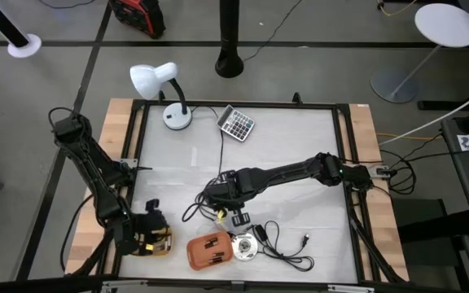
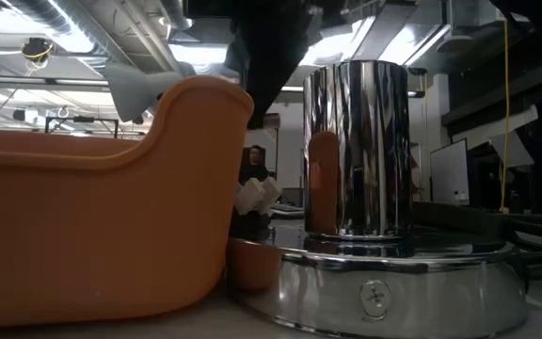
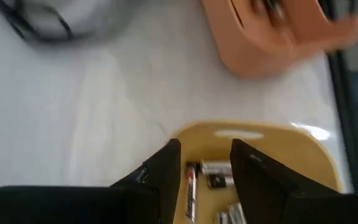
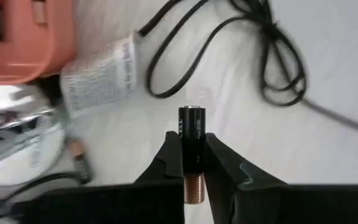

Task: Sort batteries
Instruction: Put the black battery into the orange bin

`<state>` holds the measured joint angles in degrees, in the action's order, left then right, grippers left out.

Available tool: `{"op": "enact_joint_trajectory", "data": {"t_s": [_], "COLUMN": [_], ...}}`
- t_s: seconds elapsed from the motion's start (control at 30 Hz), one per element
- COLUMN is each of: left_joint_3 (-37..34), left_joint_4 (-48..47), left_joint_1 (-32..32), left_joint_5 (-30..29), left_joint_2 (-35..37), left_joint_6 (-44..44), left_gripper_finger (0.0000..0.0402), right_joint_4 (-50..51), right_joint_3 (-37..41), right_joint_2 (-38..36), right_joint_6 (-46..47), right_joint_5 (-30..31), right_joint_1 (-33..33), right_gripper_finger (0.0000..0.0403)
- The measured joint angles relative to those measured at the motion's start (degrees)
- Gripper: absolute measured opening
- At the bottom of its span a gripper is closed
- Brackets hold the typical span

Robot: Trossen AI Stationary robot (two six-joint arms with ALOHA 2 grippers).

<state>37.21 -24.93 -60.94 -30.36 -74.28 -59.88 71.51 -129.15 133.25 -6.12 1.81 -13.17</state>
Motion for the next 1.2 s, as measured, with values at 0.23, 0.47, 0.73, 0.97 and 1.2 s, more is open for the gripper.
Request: {"op": "enact_joint_trajectory", "data": {"t_s": [0.23,0.47,0.73,0.97,1.2], "left_joint_3": [-0.02,-0.02,-0.02,-0.02,-0.02], "left_joint_4": [0.00,0.43,2.94,8.91,12.51], "left_joint_1": [3.78,4.51,6.29,6.27,6.27], "left_joint_5": [-5.99,-6.78,-8.08,-8.05,-8.01], "left_joint_2": [0.00,0.00,0.00,0.00,0.00], "left_joint_6": [5.75,9.98,10.94,15.59,18.36], "left_gripper_finger": [0.0130,0.0130,0.0130,0.0130,0.0130], "right_joint_4": [-4.87,-19.41,-25.51,-25.45,-25.05], "right_joint_3": [-3.10,-3.25,-3.25,-3.25,-3.22], "right_joint_2": [-0.10,0.58,4.62,7.59,7.63], "right_joint_6": [9.26,10.82,10.78,12.79,16.82], "right_joint_5": [-14.96,-20.94,-19.19,-12.92,-12.36], "right_joint_1": [-0.72,-4.20,-7.54,-9.01,-8.94], "right_gripper_finger": [0.0025,0.0025,0.0025,0.0051,0.0127]}}
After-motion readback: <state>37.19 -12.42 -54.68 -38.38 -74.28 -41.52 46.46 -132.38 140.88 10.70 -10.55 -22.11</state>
